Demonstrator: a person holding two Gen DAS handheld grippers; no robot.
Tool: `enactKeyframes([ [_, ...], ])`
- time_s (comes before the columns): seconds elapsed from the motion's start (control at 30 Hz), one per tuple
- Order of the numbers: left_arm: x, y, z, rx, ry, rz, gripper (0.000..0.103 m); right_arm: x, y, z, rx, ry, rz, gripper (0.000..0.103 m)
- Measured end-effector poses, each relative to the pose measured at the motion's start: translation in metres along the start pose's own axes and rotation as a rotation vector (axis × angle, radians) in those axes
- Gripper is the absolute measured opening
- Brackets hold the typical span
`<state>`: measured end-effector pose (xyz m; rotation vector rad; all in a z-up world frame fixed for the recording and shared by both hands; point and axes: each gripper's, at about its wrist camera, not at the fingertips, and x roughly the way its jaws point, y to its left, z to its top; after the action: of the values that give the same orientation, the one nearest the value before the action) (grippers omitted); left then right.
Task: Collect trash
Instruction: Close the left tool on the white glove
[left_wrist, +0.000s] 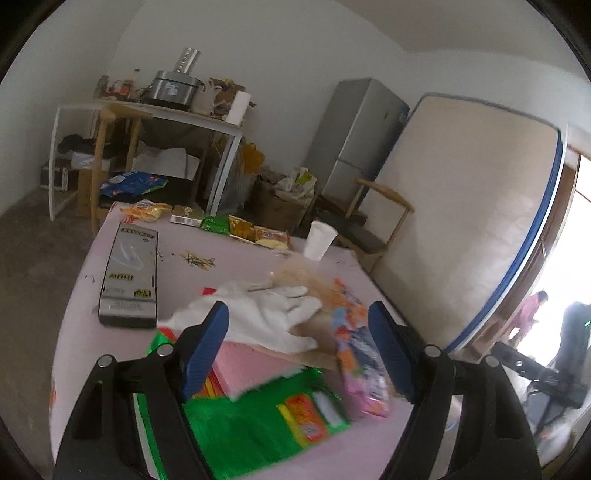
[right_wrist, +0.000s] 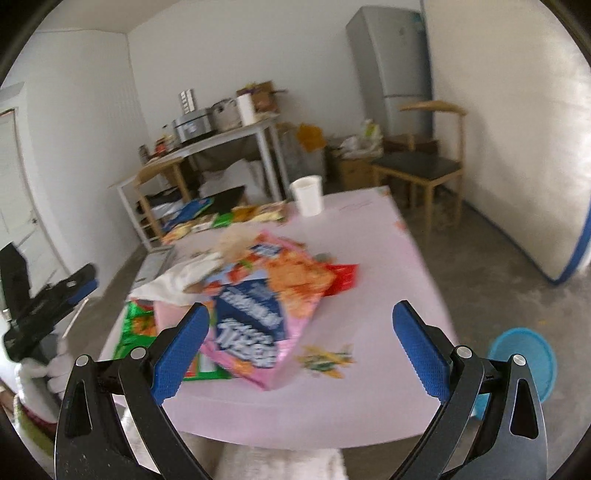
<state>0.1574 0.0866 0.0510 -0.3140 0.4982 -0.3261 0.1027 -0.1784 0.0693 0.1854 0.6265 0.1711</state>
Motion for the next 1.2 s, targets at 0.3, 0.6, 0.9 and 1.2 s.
enactKeyframes([
  [0.3,0.090,0.017,0.005,0.041,0.202,0.056,0.061,0.044,0.036,0.001,-0.018,0.106,0.056,0.096],
  [0.6,0.120,0.035,-0.010,0.038,0.288,0.119,0.025,0.063,0.045,-0.004,-0.015,0.154,0.070,0.096],
  [0.9,0.114,0.029,-0.007,0.065,0.269,0.106,0.040,0.065,0.049,-0.007,-0.008,0.166,0.081,0.096],
  [1.2,0.132,0.022,-0.007,0.136,0.309,0.175,0.022,0.060,0.047,-0.007,0.006,0.164,0.081,0.096],
])
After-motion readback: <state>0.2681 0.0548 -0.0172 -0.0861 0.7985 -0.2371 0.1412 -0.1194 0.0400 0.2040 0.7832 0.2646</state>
